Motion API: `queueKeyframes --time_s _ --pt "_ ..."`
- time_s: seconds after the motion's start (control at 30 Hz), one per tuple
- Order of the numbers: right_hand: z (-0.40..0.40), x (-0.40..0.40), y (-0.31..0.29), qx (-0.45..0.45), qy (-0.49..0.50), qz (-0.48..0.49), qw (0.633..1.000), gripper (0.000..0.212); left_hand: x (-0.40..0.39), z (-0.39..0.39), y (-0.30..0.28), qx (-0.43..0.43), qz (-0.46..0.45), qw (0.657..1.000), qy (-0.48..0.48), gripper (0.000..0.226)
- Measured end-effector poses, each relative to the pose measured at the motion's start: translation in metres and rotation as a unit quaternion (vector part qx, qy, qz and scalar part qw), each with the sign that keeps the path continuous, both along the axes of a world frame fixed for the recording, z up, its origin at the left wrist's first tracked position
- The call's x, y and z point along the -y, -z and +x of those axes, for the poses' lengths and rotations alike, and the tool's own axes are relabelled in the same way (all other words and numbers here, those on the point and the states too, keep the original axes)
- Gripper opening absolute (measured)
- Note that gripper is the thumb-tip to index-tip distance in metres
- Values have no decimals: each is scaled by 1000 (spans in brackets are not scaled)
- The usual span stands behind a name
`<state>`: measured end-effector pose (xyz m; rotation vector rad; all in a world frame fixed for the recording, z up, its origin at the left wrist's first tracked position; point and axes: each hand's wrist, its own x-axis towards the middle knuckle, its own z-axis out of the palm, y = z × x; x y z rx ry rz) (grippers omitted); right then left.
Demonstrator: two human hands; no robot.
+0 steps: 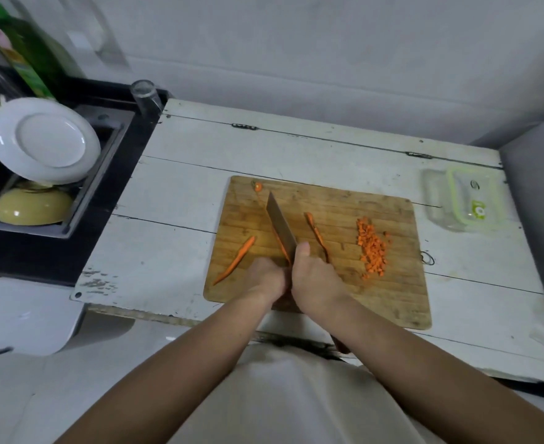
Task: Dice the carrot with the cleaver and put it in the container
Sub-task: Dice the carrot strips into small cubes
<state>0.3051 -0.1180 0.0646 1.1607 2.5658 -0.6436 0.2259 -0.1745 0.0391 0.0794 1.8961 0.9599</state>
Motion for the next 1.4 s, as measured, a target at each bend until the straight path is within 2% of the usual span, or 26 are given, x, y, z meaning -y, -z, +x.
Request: queueKeyframes --time_s 0.1,0.2,0.27,0.37,0.57,0.77,0.97,1.17,1.4 --pt "2 1 -1 -1 2 -1 1000 31 0 2 5 6 -6 1000 -2 53" --pt "44 12 -2 8 -1 -9 1000 33 -2 4 4 20 -17 1000 -15 24" --pt "72 19 -3 13 -11 -10 1000 35 -3 4 5 36 -24 999 -24 15" --pt "82 18 0 6 -5 -28 1000 33 -3 7 5 49 -24 998 -20 20" --pt "87 -1 3 -29 73 -35 996 21 -3 4 0 58 -26 998 -20 27" --pt "97 -7 -4 -37 47 -31 998 16 -4 5 -1 54 -33 998 -8 25" --pt "96 -3 -11 -55 32 -10 998 17 -6 4 0 56 -32 998 -14 26" --pt "64 -4 -10 -10 8 13 1000 21 -1 3 5 60 -14 998 8 21" --pt "55 -3 -11 -3 2 13 1000 32 -3 1 6 46 -13 999 -5 22"
